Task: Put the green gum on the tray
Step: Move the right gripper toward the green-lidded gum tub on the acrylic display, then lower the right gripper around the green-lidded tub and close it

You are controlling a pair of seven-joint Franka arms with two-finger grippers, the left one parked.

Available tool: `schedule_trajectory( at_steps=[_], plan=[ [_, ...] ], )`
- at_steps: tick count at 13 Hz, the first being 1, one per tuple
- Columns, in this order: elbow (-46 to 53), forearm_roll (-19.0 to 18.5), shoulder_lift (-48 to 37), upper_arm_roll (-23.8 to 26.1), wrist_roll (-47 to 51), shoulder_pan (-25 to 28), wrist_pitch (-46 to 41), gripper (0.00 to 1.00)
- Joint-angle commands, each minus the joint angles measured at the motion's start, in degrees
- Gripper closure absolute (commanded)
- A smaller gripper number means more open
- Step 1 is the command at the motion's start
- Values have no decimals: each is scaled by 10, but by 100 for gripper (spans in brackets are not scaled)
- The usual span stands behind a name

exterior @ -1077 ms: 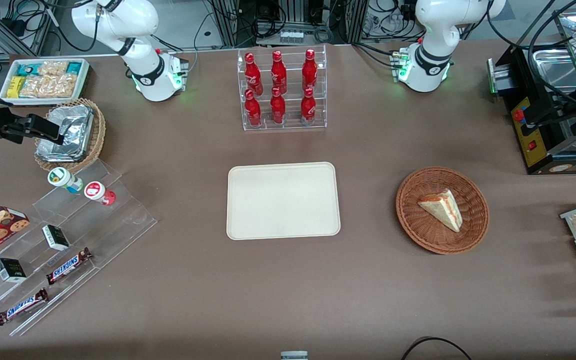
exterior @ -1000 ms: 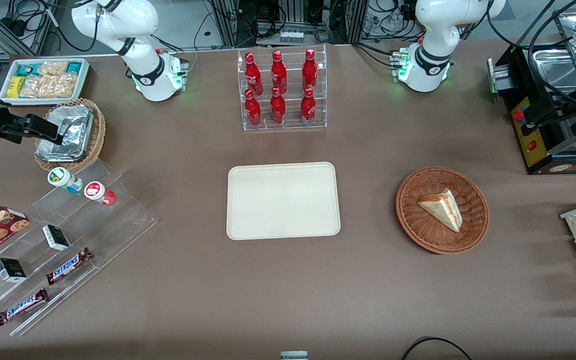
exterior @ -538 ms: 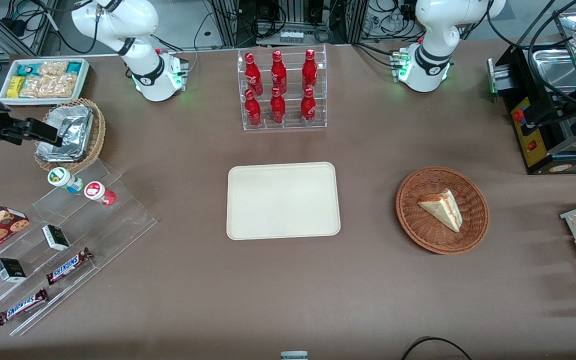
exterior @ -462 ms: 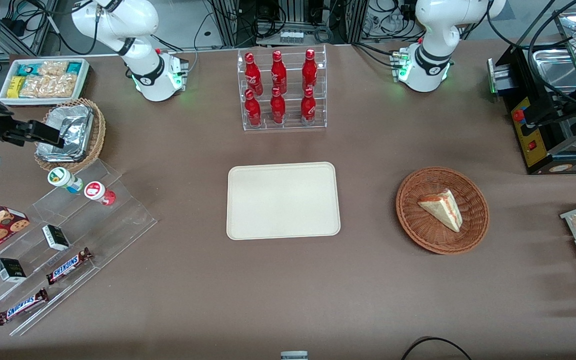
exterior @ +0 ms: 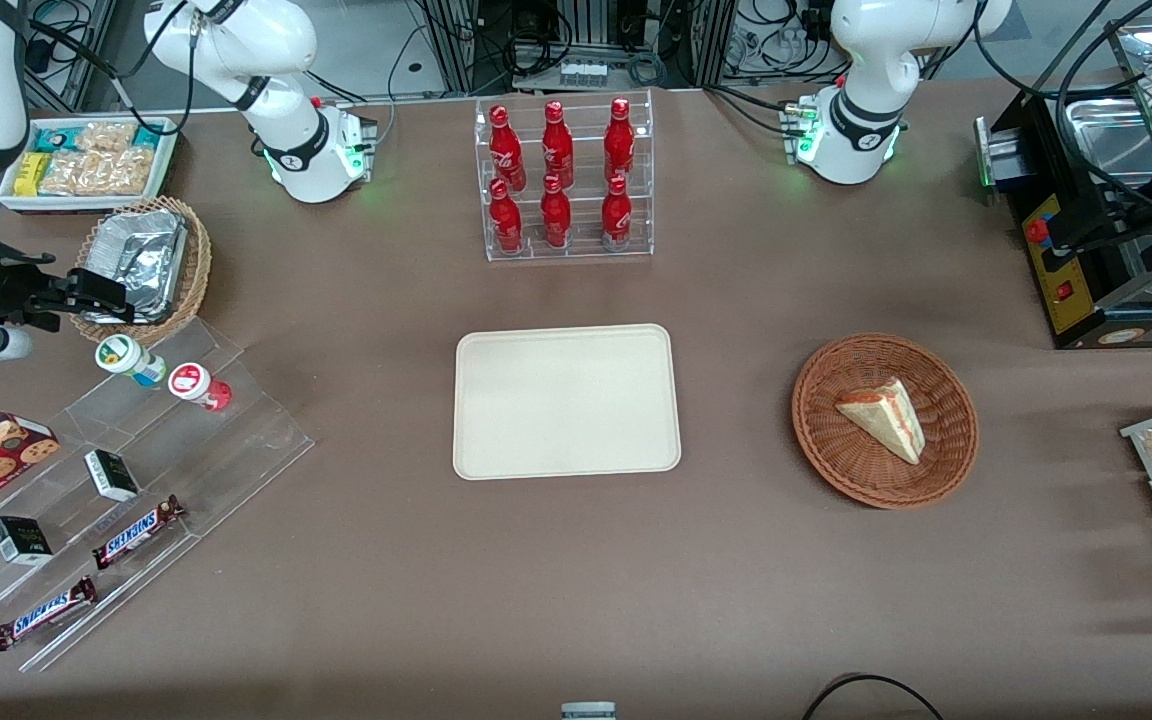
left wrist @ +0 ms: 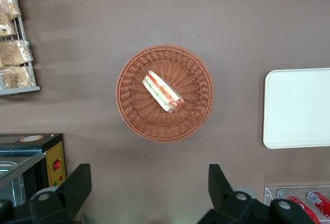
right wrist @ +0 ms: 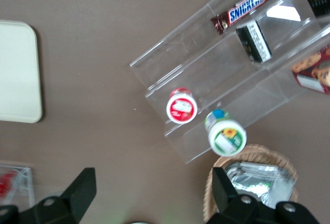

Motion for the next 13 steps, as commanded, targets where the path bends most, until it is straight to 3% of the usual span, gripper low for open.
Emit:
schedule_trajectory(
  at_steps=[1,5,7,13],
  plan=[
    [-102,-2,-58,1,-101,-18,85,0],
    [-208,-2,-85,1,-272,-68,236,0],
    [-247,-2,-81,1,-290,-81,298,0],
    [-276,-1,-42,-6,-299,-91,352,0]
  ],
)
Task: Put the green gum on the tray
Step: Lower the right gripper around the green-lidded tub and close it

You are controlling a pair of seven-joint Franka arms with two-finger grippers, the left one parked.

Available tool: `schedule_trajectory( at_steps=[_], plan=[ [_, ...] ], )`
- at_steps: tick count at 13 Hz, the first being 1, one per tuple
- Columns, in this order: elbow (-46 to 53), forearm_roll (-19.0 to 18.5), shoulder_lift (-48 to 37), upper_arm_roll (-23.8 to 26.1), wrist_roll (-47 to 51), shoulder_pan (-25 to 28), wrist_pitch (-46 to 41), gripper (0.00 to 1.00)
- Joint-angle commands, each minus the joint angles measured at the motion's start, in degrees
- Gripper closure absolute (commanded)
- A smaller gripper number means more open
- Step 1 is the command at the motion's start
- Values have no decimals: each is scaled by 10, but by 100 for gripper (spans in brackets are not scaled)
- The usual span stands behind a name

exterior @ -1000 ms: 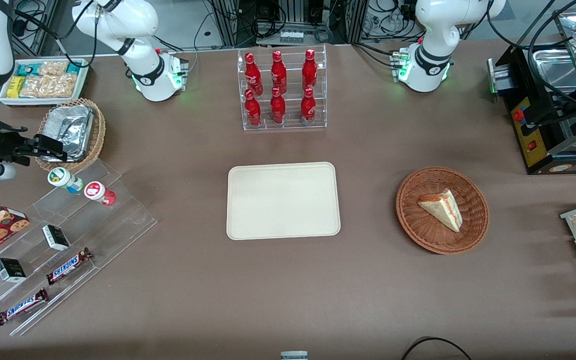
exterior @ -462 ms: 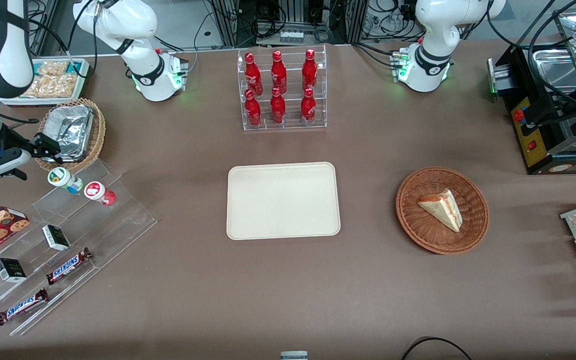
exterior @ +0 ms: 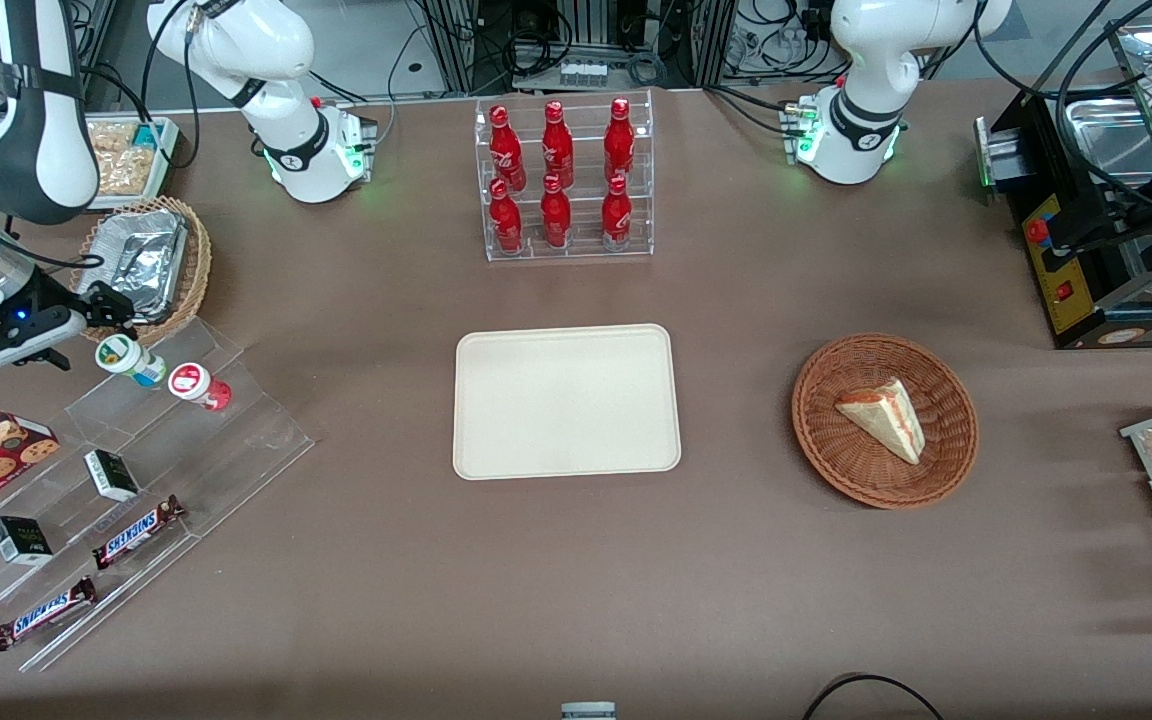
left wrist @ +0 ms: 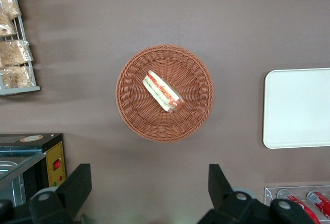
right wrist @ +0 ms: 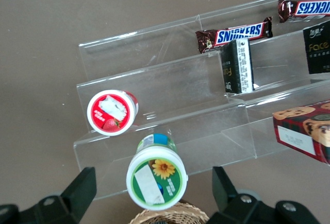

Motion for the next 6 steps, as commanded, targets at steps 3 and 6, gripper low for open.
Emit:
schedule_trajectory(
  at_steps=[3,6],
  plan=[
    [-10,-1,22,-7,-11,-4,20,0],
    [-18,-1,25,-10,-11,-3,21,0]
  ],
)
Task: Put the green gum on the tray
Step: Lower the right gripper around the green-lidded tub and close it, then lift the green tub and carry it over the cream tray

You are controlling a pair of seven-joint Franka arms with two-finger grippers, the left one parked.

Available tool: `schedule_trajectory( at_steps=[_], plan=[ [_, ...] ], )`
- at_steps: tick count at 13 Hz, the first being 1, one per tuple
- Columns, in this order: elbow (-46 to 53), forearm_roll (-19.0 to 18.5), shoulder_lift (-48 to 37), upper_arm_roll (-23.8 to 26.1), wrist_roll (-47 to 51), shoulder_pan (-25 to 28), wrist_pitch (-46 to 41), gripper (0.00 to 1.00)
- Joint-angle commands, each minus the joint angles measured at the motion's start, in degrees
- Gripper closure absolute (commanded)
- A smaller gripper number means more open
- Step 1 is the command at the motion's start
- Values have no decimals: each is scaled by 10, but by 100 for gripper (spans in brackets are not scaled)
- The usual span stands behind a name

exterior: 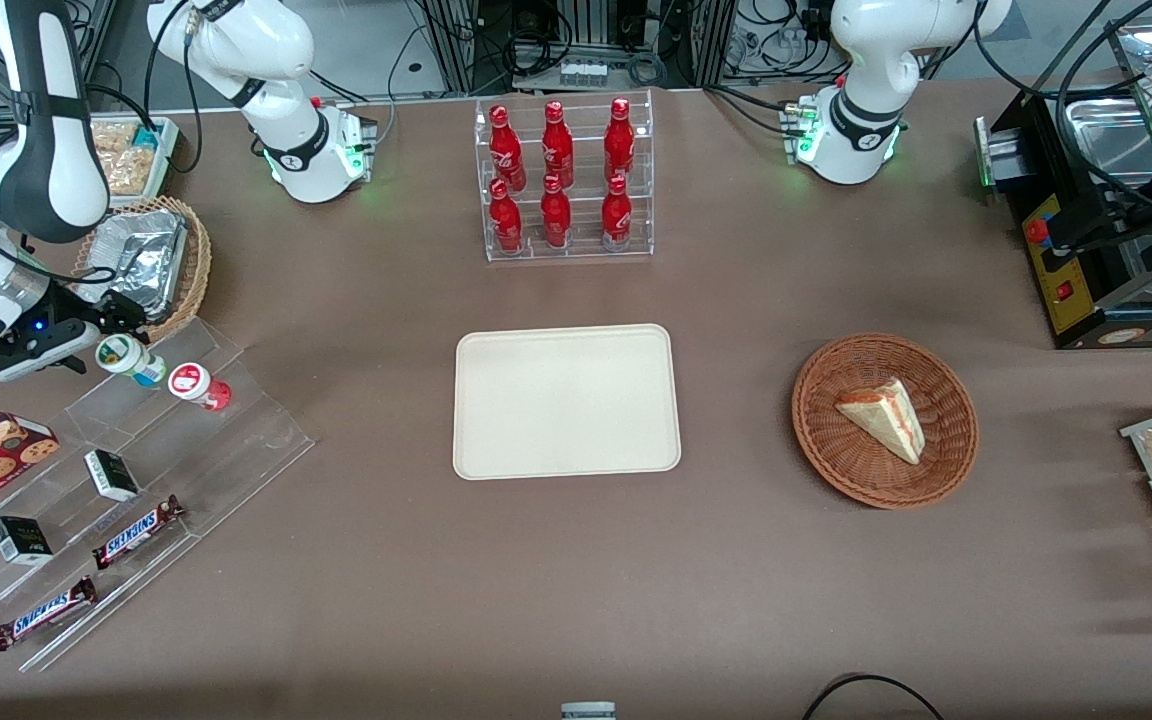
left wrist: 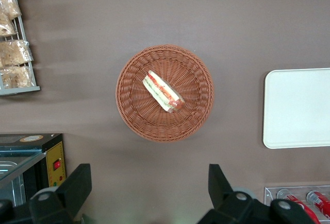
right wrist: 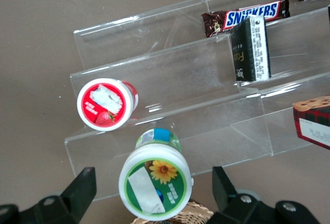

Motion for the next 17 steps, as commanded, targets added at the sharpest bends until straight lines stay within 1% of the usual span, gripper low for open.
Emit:
schedule_trajectory(
  at_steps=[1,3,4,5,6,7,8,11,12,15,17],
  plan=[
    [-12,-1,1,-1,-9,-3,18,0],
    [-12,-1,4,-1,-9,-3,21,1],
    [-12,-1,7,-1,-9,-3,22,2],
    [-12,-1,8,-1,-9,-3,22,8],
    [-11,-2,9,-1,-9,-2,22,42],
    [-9,-2,10,-1,-8,-1,21,79],
    [-7,-1,10,-1,-7,1,20,100],
    [14,-2,10,0,-9,3,10,100],
    [35,-2,6,0,-12,3,-20,100],
    [154,-1,8,4,-10,4,-199,100],
    [223,-1,10,10,6,31,-265,100]
  ],
)
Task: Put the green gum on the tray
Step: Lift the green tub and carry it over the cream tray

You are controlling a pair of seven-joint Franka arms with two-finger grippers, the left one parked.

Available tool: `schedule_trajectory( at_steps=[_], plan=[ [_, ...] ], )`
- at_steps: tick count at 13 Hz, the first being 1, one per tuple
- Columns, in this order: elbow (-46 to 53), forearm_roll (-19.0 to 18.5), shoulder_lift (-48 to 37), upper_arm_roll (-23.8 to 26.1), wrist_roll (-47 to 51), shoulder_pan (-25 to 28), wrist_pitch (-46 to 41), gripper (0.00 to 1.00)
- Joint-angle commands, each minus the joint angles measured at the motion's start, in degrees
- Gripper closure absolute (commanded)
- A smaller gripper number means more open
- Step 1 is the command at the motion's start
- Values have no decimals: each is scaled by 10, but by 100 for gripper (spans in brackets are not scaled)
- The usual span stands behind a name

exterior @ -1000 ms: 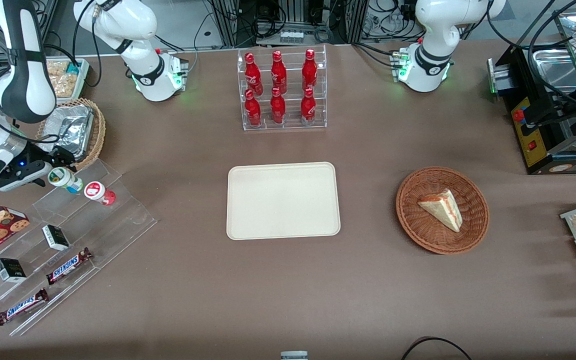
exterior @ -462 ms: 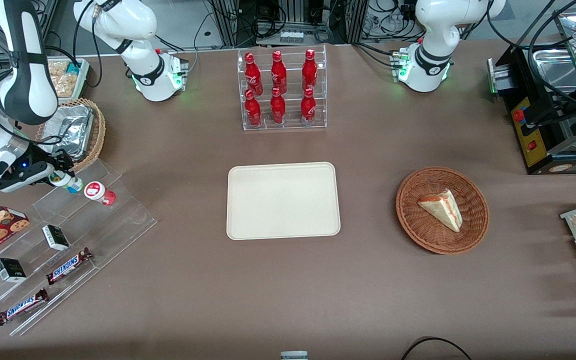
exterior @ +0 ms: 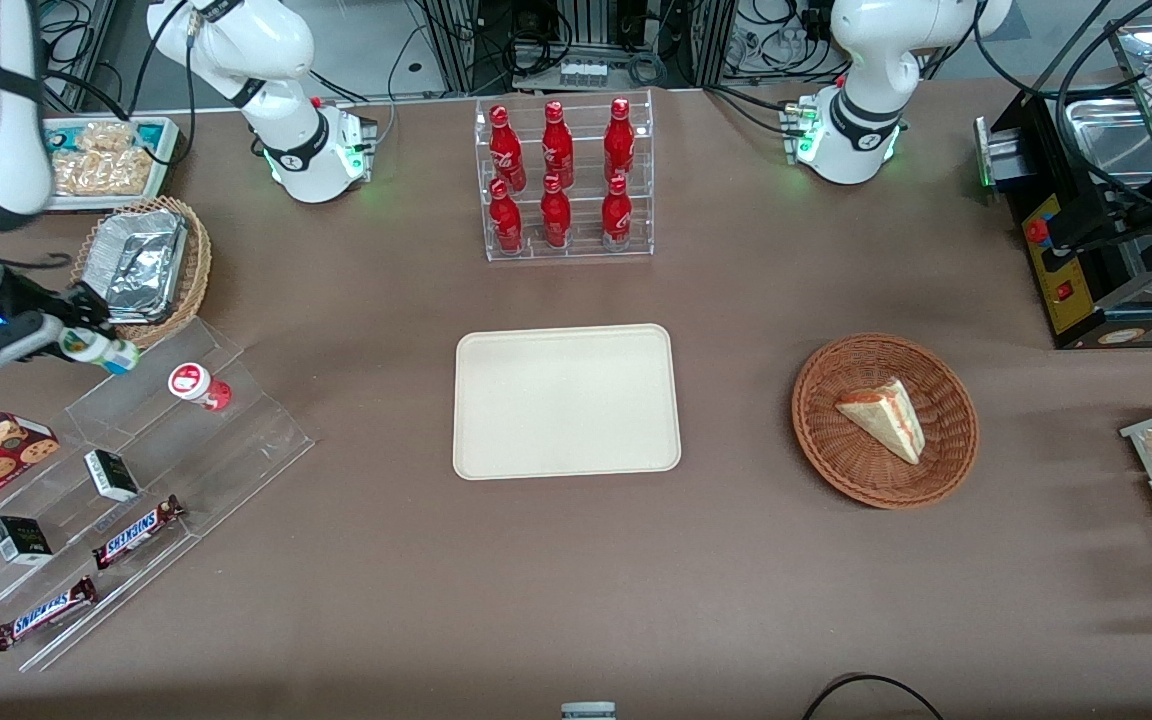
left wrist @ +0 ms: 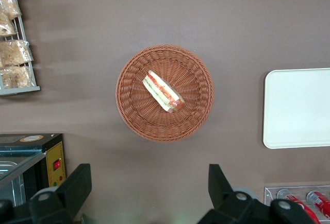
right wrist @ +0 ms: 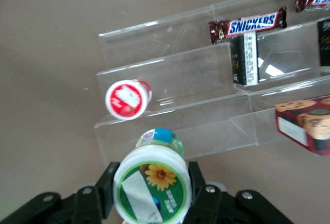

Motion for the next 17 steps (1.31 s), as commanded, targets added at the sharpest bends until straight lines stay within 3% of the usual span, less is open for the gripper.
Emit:
schedule_trajectory(
  at_steps=[1,4,8,11,14,17],
  plan=[
    [98,-2,10,6,44,42,-98,100],
    [133,2,12,6,179,130,-152,100],
    [138,7,27,6,420,278,-154,100],
    [198,9,118,6,636,399,-128,100],
    [278,7,226,6,786,480,-106,100],
    [281,7,311,6,883,529,19,100]
  ],
)
